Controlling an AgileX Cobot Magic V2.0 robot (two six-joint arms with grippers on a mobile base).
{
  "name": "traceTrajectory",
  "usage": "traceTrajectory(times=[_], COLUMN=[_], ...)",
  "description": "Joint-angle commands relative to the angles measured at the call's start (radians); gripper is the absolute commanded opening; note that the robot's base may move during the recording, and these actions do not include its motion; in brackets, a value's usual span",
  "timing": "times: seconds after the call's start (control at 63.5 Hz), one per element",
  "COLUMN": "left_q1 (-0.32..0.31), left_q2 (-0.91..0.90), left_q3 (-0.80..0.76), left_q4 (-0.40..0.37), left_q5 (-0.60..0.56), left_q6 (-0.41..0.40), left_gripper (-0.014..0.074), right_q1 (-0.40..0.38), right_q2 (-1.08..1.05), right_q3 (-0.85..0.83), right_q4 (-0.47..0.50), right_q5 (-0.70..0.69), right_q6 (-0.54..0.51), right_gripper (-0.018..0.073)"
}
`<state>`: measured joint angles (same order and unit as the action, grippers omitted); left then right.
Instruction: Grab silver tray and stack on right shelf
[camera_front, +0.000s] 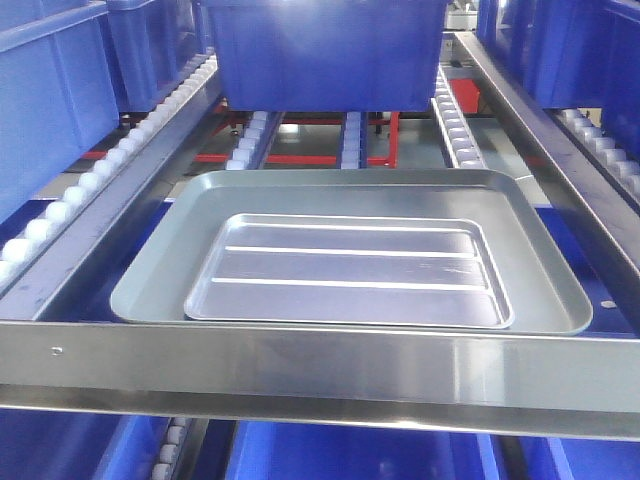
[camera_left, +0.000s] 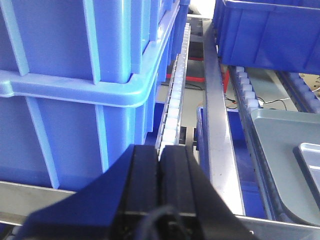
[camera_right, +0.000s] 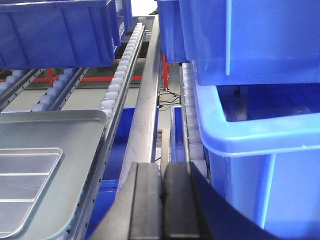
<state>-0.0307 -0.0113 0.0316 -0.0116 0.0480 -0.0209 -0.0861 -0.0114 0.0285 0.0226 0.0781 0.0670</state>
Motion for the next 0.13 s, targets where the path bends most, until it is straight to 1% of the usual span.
traceTrajectory(times=[0.0, 0.11], left_q1=[0.003, 0.003], left_q2=[-0.014, -0.014], left_q3=[0.018, 0.018], left_q4=[-0.007, -0.007], left_q5=[-0.088, -0.088], left_q6=[0.0, 0.0], left_gripper=[-0.0093, -0.0093], right_q1=[-0.006, -0.006], right_q2=[-0.02, -0.02], right_q3=[-0.019, -0.019], right_q4=[0.0, 0.0], right_q5=[-0.097, -0.097], right_q6=[-0.01, -0.01], right_gripper=[0.0053, 0.0053])
